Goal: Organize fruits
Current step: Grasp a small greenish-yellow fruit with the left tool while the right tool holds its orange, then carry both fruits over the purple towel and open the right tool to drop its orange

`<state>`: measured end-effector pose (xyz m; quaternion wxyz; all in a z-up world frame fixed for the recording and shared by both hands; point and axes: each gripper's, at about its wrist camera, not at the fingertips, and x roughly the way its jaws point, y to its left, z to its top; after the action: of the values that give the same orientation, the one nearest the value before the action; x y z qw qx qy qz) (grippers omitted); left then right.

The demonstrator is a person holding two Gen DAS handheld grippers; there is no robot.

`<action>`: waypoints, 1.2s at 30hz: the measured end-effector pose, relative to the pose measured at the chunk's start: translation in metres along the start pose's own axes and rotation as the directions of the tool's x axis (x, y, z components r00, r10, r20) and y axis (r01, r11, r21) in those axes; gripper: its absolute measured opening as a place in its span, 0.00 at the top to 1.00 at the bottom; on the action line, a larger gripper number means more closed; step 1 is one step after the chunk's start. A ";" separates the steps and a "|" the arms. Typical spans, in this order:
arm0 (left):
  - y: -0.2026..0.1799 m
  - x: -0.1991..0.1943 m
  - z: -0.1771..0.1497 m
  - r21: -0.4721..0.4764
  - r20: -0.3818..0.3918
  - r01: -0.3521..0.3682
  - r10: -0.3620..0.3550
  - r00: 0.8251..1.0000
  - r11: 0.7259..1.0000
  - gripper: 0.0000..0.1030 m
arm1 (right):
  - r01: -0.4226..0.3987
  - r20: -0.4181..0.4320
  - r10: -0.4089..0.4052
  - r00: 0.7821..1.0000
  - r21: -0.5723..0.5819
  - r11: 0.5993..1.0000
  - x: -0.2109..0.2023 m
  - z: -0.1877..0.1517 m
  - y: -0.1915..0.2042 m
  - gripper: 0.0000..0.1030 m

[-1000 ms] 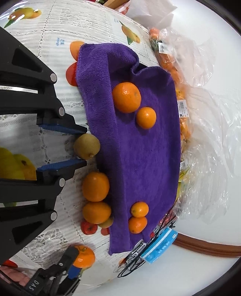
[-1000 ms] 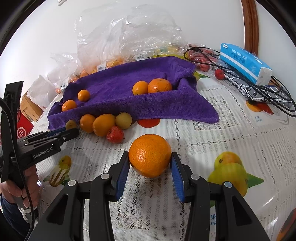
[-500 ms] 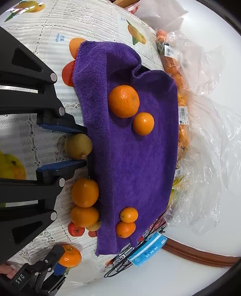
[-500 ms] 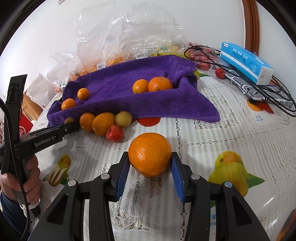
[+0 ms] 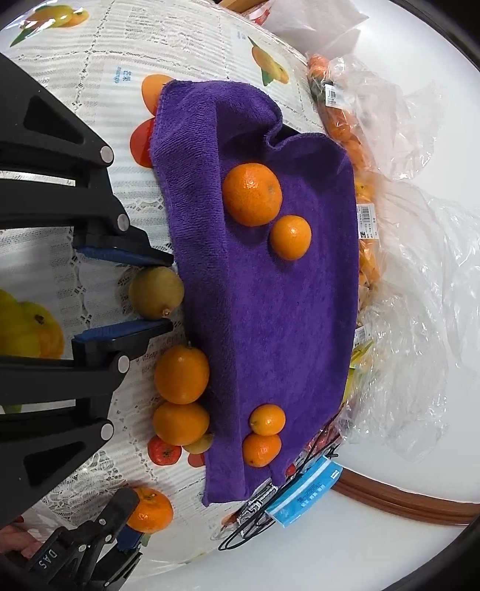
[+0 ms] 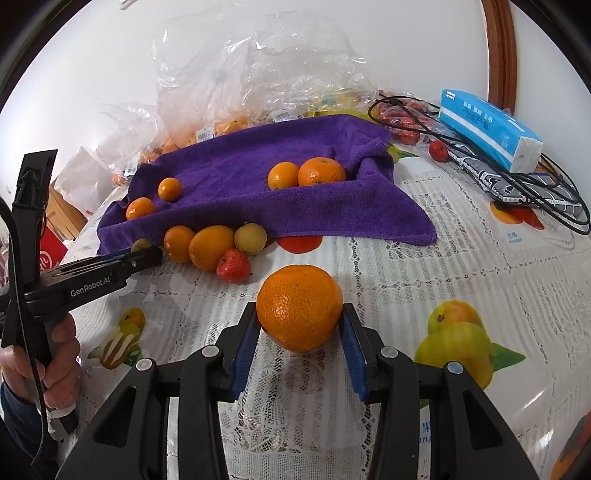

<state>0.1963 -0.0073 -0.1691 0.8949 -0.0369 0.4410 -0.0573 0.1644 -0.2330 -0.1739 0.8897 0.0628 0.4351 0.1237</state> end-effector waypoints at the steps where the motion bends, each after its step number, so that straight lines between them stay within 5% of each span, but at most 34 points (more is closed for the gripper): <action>1: -0.001 0.000 0.000 0.003 -0.001 -0.001 0.001 1.000 1.000 0.74 | 0.007 -0.007 -0.007 1.000 0.003 1.000 0.001 0.000 0.000 0.58; 17: -0.007 -0.038 0.006 0.057 0.076 0.071 -0.075 0.994 0.996 0.74 | 0.009 0.007 -0.009 1.000 0.024 1.000 -0.007 0.007 0.003 0.58; 29: 0.026 -0.070 0.052 0.020 0.175 -0.030 0.026 0.984 0.999 0.74 | -0.022 0.112 0.026 0.993 -0.035 0.999 -0.029 0.079 0.042 0.58; 36: 0.042 -0.053 0.082 -0.022 0.211 -0.075 0.078 0.974 0.997 0.74 | -0.036 0.148 0.049 0.988 -0.084 0.996 -0.022 0.125 0.062 0.58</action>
<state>0.2323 0.0424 -0.0820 0.9381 -0.0320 0.3447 -0.0156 0.2400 -0.1801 -0.0672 0.9189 0.0452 0.3600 0.1550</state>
